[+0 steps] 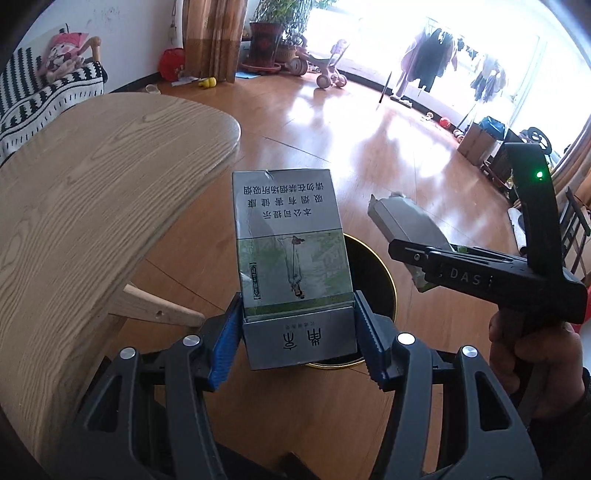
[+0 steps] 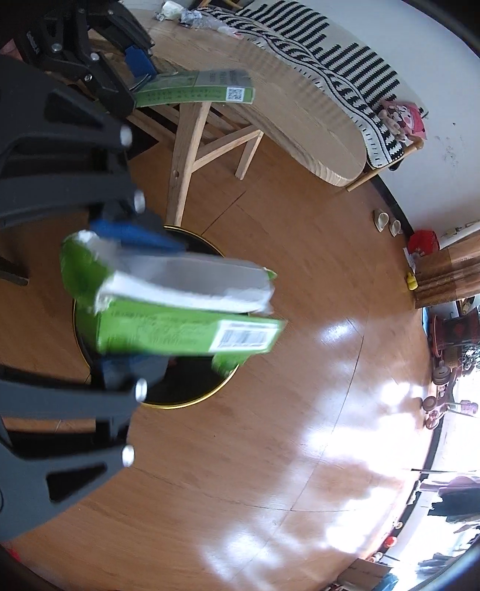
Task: Collect trash
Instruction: 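Carry the bag and box over the bin and open both tools, then grasp the torn snack wrapper with the left tool while the right tool grasps the blister pack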
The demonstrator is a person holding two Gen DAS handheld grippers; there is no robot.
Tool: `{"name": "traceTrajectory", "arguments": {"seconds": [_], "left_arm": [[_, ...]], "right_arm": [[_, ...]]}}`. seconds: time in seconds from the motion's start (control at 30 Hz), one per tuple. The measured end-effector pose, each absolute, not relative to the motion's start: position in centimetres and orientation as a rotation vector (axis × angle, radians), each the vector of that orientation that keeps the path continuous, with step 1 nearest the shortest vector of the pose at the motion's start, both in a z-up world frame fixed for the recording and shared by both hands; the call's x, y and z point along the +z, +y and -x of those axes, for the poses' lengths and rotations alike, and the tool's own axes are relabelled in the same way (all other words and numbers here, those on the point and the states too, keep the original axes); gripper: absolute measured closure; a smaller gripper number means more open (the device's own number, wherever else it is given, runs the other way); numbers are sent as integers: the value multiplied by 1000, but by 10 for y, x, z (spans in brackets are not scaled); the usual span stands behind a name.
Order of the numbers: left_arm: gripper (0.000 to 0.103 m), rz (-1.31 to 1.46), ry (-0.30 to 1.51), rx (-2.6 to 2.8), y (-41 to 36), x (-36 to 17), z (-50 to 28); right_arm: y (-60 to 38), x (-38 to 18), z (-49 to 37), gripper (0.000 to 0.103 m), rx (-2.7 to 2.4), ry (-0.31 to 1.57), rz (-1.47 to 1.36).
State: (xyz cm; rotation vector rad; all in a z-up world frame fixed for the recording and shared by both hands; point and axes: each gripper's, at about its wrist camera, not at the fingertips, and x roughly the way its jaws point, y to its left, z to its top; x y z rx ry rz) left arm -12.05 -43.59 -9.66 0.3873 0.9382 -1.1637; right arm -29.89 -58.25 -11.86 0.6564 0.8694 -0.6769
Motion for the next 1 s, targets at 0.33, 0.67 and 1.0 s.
{"name": "traceTrajectory", "arguments": {"seconds": [0.33, 0.67, 1.0], "left_arm": [[47, -420, 974, -1167, -456, -111, 128], [29, -461, 986, -1220, -497, -119, 137], [15, -371, 995, -1124, -465, -105, 106]], "right_arm": [[-591, -113, 319, 28, -729, 811, -688], [-599, -104, 347, 22, -792, 787, -698], [-588, -98, 326, 19, -747, 808, -682]]}}
